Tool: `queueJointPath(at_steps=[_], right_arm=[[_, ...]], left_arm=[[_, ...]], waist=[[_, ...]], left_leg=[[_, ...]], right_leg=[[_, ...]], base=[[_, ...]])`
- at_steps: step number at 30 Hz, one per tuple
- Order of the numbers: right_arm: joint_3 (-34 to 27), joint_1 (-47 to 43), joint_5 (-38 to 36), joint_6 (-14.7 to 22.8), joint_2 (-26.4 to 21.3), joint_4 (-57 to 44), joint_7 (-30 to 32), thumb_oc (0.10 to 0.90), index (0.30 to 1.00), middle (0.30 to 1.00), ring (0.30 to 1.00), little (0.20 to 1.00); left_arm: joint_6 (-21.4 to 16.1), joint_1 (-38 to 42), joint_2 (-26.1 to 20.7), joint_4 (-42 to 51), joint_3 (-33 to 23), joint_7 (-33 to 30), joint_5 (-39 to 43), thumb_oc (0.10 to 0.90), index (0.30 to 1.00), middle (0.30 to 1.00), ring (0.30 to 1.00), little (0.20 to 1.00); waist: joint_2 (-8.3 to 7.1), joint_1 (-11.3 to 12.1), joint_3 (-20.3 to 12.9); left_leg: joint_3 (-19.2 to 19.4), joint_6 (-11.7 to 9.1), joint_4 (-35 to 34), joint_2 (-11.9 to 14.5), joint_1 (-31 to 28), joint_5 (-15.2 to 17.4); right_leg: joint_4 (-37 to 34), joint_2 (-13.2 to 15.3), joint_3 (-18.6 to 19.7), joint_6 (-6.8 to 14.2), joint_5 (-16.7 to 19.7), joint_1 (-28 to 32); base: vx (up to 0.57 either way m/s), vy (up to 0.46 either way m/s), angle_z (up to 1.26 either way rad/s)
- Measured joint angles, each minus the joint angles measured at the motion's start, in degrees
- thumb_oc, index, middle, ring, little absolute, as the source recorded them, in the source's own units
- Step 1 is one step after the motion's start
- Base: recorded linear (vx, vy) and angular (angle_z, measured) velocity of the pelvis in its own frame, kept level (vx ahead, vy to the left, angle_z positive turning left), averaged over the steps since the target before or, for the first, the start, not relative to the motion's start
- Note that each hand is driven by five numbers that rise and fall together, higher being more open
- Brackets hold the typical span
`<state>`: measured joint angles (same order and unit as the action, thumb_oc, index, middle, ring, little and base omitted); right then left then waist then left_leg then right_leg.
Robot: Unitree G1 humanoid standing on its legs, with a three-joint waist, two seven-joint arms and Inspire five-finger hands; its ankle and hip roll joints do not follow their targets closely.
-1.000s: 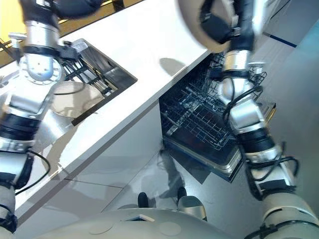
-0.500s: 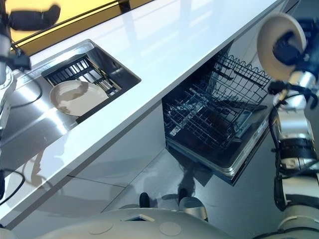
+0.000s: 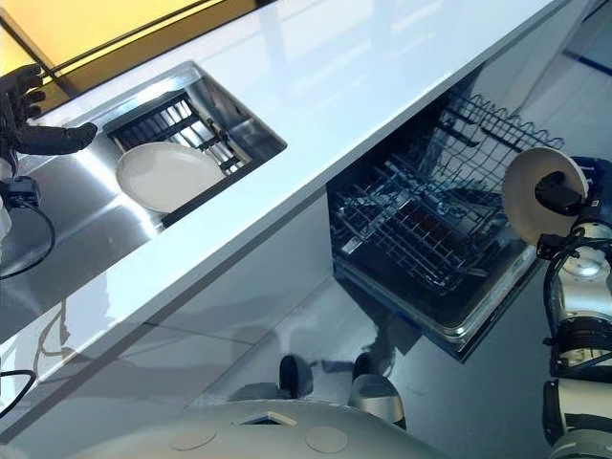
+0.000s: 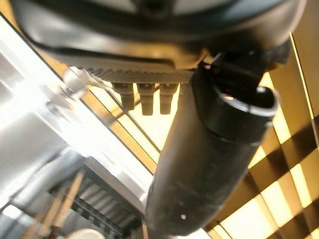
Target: Pick up plates and place into dishwasher.
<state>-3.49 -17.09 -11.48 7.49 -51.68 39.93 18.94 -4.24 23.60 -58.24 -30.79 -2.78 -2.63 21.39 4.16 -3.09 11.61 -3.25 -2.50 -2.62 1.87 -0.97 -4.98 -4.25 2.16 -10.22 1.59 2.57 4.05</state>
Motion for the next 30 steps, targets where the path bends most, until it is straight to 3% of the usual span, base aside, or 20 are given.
queueJointPath(at_steps=[5, 8, 11, 15, 19, 25, 30], right_arm=[[4.6, -12.1, 1.3, 1.0, -3.4, 2.4, 3.7, 0.100, 0.300, 0.300, 0.300, 0.200], [6.5, -18.2, 2.9, 2.0, -3.9, 2.4, 6.8, 0.100, 0.300, 0.300, 0.300, 0.200], [9.4, -21.1, 4.9, 1.9, -4.8, 2.4, 7.2, 0.100, 0.300, 0.300, 0.300, 0.200], [14.8, -23.6, 6.2, -2.5, -5.8, 2.7, 5.9, 0.100, 0.300, 0.300, 0.300, 0.200], [20.1, -27.3, 6.1, -6.6, -5.8, 3.5, 3.5, 0.100, 0.300, 0.300, 0.300, 0.200], [24.7, -32.9, 5.9, -13.0, -4.1, 7.4, -2.1, 0.100, 0.300, 0.300, 0.300, 0.200], [26.9, -33.0, 5.8, -15.1, -3.5, 9.4, -5.0, 0.100, 0.300, 0.300, 0.300, 0.200]], left_arm=[[-3.6, 1.9, -2.5, -3.1, 0.1, -0.6, 0.0, 0.800, 0.900, 0.900, 0.900, 0.900], [-3.8, 5.1, -2.9, -6.6, 0.2, -1.0, 0.0, 0.800, 0.900, 0.900, 0.900, 0.900], [-3.9, 6.8, -2.9, -8.1, 0.7, -1.7, 0.7, 0.800, 0.900, 0.900, 0.900, 0.900], [-3.9, 9.0, -3.0, -8.7, 1.0, -2.1, 1.2, 0.800, 0.900, 0.900, 0.900, 0.900], [-4.6, 14.0, -4.4, -9.0, 3.8, -2.2, 1.3, 0.800, 0.900, 0.900, 0.900, 0.900], [-5.0, 18.6, -5.5, -9.6, 7.8, -2.3, 2.2, 0.800, 0.900, 0.900, 0.900, 0.900], [-4.9, 21.8, -5.5, -9.8, 10.0, -2.5, 2.2, 0.800, 0.900, 0.900, 0.900, 0.900]], waist=[[1.43, 0.4, 5.4], [1.47, 1.0, 9.2], [1.43, 1.5, 10.8], [1.34, 2.1, 11.0], [1.23, 3.0, 13.3], [1.22, 3.5, 14.5], [1.20, 4.0, 14.5]], left_leg=[[-1.6, -0.6, 3.9, 0.1, 7.4, -0.6], [-2.1, -0.9, 4.5, 0.3, 8.9, -1.1], [-2.8, -0.9, 4.5, 0.2, 9.8, -1.5], [-3.8, -0.8, 4.7, -0.1, 11.8, -2.0], [-3.9, -0.7, 5.5, -0.1, 12.7, -2.0], [-3.9, -0.6, 6.4, -0.2, 14.8, -2.5], [-3.9, -0.7, 6.5, -0.1, 15.2, -2.6]], right_leg=[[3.8, -0.5, 0.1, -0.2, -0.1, -6.4], [5.8, -0.7, 0.0, -1.0, -0.5, -8.3], [6.4, -0.6, -0.3, -1.2, -0.7, -9.2], [6.5, -0.5, -0.3, -1.2, -0.7, -10.6], [7.3, -0.5, -0.3, -1.2, -0.9, -11.0], [8.4, -0.4, -0.2, -1.2, -0.9, -12.9], [8.6, -0.5, -0.2, -1.2, -0.9, -13.2]], base=[[-0.15, -0.038, 0.17], [-0.09, -0.032, 0.07], [-0.05, -0.034, 0.11], [-0.03, -0.029, 0.15], [-0.06, -0.019, 0.11], [-0.05, -0.009, 0.04], [-0.02, -0.009, 0.01]])
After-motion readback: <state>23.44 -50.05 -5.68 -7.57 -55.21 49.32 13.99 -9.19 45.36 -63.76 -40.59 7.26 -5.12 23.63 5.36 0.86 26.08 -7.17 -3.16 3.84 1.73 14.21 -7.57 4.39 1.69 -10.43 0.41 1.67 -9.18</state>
